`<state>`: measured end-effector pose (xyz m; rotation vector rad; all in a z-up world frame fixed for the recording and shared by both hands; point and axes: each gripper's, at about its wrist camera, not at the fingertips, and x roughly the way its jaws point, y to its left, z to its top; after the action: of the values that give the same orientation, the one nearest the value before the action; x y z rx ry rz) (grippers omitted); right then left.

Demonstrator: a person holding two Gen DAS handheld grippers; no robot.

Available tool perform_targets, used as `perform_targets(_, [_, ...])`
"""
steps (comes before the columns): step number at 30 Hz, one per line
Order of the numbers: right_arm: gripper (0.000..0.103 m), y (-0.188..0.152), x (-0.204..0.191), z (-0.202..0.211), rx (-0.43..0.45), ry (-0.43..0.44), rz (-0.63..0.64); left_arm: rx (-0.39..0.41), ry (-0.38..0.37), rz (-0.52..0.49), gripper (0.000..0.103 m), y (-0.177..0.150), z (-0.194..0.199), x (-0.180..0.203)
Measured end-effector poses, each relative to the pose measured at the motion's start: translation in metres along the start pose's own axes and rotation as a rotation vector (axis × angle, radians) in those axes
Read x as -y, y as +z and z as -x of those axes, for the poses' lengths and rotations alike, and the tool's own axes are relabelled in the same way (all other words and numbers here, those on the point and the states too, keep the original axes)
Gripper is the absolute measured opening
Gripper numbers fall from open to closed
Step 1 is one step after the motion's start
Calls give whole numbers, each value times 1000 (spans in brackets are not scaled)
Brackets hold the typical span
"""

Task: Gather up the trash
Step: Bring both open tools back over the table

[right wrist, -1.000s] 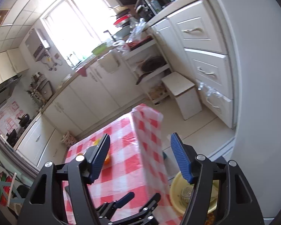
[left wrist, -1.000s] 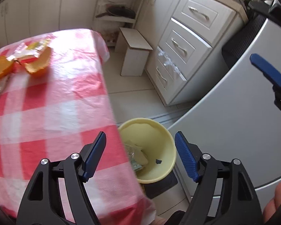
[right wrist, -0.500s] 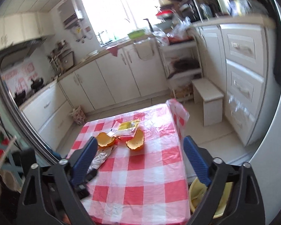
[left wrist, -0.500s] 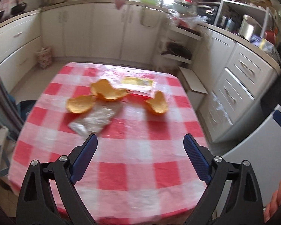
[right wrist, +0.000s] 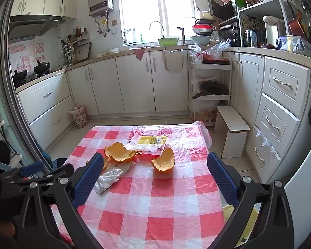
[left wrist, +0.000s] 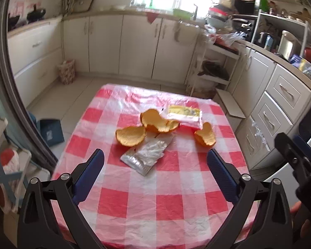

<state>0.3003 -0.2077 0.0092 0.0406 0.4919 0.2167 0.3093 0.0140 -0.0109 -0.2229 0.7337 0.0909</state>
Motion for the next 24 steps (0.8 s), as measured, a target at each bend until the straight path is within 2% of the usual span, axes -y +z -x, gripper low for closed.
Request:
perform_targets(2, [96, -3, 2, -5, -7, -13, -17, -46, -17, 40, 95, 0, -11, -10])
perform_targets(7, [96, -3, 8, -10, -31, -16, -55, -69, -13, 63, 95, -3, -21, -16])
perform_targets(24, [96, -6, 14, -6, -33, -6, -73, -101, 11, 1, 95, -14, -37, 2])
